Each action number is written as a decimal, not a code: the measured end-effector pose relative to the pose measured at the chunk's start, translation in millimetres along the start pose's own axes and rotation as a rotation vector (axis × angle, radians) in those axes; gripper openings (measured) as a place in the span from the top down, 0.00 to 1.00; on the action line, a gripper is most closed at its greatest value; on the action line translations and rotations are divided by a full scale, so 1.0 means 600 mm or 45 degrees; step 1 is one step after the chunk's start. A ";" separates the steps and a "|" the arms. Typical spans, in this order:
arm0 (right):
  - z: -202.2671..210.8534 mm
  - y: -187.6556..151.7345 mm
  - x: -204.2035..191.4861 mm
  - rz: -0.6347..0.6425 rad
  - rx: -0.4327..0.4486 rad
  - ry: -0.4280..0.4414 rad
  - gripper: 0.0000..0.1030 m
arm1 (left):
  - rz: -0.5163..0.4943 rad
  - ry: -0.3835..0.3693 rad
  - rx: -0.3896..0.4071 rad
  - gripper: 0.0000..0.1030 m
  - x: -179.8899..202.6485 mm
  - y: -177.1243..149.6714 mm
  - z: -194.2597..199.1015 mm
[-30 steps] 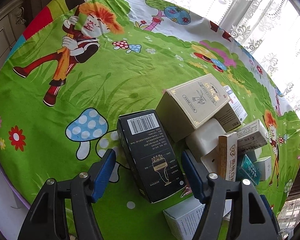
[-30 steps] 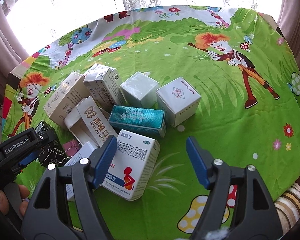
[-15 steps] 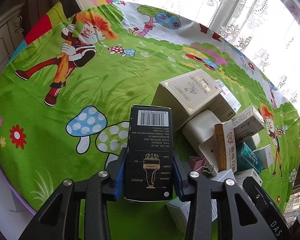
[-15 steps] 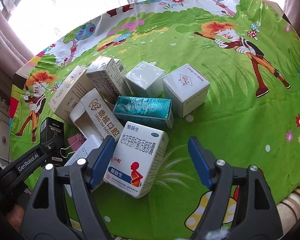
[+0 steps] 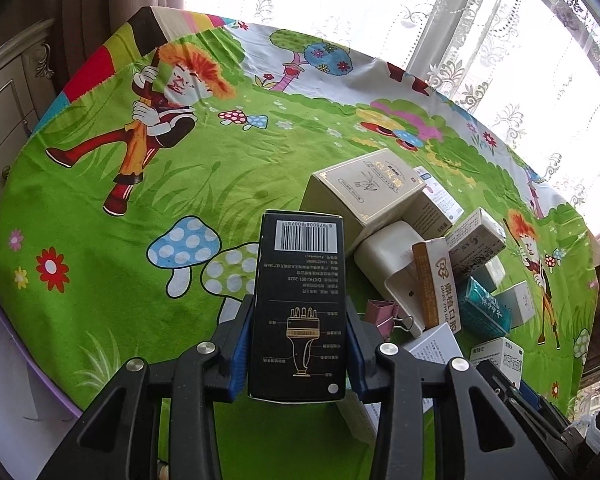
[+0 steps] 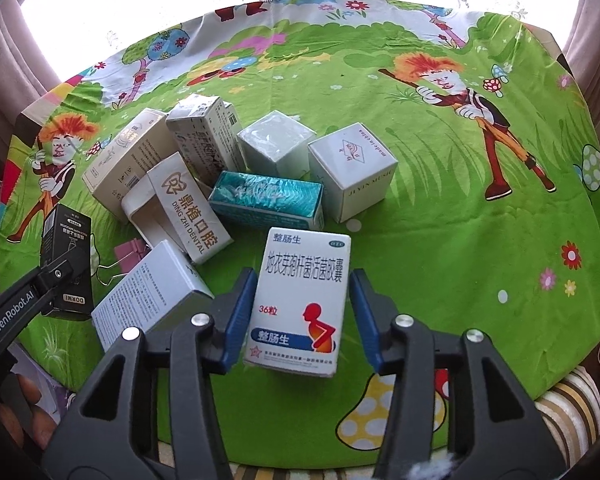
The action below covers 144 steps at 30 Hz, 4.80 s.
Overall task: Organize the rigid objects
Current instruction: 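Grasp the white medicine box with the right gripper while the left carries the black box to the purple box, then open both grippers over the purple box, dropping the black box and white medicine box, then grasp the white box with the right gripper while the left grasps the pink binder clip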
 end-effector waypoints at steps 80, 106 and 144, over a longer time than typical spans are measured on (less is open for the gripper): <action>0.294 -0.362 -0.405 1.084 -0.017 0.716 0.54 | 0.569 0.166 0.297 0.61 -0.466 -0.204 0.327; 0.266 -0.316 -0.337 0.918 -0.028 0.629 0.25 | 0.571 0.186 0.264 0.55 -0.454 -0.201 0.321; 0.145 -0.105 -0.137 0.615 0.013 0.379 0.19 | 0.208 -0.024 0.081 0.50 -0.203 -0.101 0.202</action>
Point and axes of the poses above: each gripper's, at about its wrist camera, not at the fingertips, and z roughly against the way its jaws point, x to its right, y to its top, the point moved 1 cm from there along -z, roughly the way its jaws point, and after that the axes turned 3 degrees about -y, right-handed, at the moved point
